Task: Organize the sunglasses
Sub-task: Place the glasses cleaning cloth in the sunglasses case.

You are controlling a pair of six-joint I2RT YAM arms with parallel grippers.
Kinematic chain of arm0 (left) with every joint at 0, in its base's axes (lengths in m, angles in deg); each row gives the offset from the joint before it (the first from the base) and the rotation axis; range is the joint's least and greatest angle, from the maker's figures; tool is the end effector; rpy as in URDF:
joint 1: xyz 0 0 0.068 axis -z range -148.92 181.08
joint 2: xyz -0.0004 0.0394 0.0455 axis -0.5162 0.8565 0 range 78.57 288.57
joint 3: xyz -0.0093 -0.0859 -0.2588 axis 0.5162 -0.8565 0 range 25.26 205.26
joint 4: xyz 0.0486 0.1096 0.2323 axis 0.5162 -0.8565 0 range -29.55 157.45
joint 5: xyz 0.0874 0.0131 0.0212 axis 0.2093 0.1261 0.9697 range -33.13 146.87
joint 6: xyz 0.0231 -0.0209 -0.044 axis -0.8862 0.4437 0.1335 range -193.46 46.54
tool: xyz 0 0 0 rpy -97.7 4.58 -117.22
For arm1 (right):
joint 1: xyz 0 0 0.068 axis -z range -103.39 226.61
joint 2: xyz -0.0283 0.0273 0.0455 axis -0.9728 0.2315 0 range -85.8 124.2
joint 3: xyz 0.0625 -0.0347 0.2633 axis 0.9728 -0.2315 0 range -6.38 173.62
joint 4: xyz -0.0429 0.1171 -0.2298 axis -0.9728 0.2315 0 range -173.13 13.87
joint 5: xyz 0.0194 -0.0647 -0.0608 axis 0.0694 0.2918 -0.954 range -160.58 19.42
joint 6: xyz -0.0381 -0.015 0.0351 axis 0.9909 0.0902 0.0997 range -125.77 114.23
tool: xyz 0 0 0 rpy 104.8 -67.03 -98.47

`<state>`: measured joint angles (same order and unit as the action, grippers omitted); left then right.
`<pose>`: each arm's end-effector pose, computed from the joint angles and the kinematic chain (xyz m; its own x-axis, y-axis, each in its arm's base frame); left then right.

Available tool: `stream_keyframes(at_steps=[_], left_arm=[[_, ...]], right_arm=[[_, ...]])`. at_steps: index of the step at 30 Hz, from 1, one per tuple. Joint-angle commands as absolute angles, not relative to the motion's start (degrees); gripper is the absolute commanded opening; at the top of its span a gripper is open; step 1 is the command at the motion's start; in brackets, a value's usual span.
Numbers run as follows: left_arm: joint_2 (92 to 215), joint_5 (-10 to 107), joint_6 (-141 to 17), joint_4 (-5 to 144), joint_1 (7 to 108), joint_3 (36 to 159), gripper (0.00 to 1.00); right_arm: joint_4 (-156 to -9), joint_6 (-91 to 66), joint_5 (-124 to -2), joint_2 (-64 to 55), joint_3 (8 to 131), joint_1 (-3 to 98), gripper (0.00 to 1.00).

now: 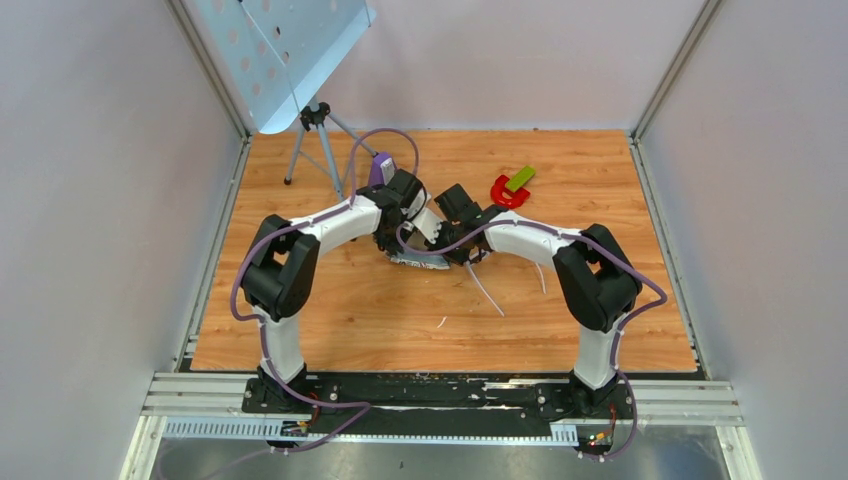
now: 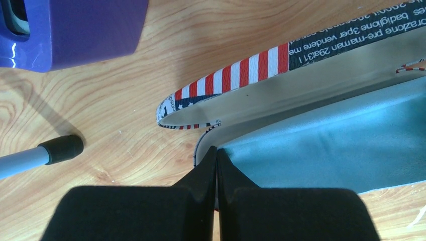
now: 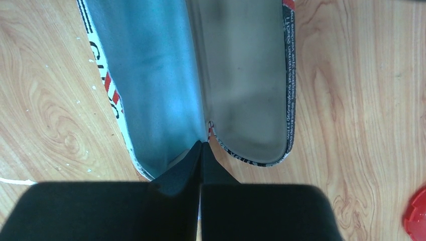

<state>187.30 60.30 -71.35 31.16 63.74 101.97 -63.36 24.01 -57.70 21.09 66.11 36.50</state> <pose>0.3251 -0.2058 0.1828 -0.8009 0.4698 -0.3713 0.4909 0.8702 0.0420 0.2980 0.2615 0.1891 -0.1766 -0.7819 -0.5979 -0.9397 0.3147 -0.1339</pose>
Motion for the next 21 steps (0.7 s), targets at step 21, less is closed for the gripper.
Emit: stream_keyframes(at_steps=[21], left_arm=[[187.6,58.6,-70.9,35.3,64.0,104.0,0.05]], right_arm=[[-59.9,21.0,-59.4,22.6,69.5,36.2,0.07]])
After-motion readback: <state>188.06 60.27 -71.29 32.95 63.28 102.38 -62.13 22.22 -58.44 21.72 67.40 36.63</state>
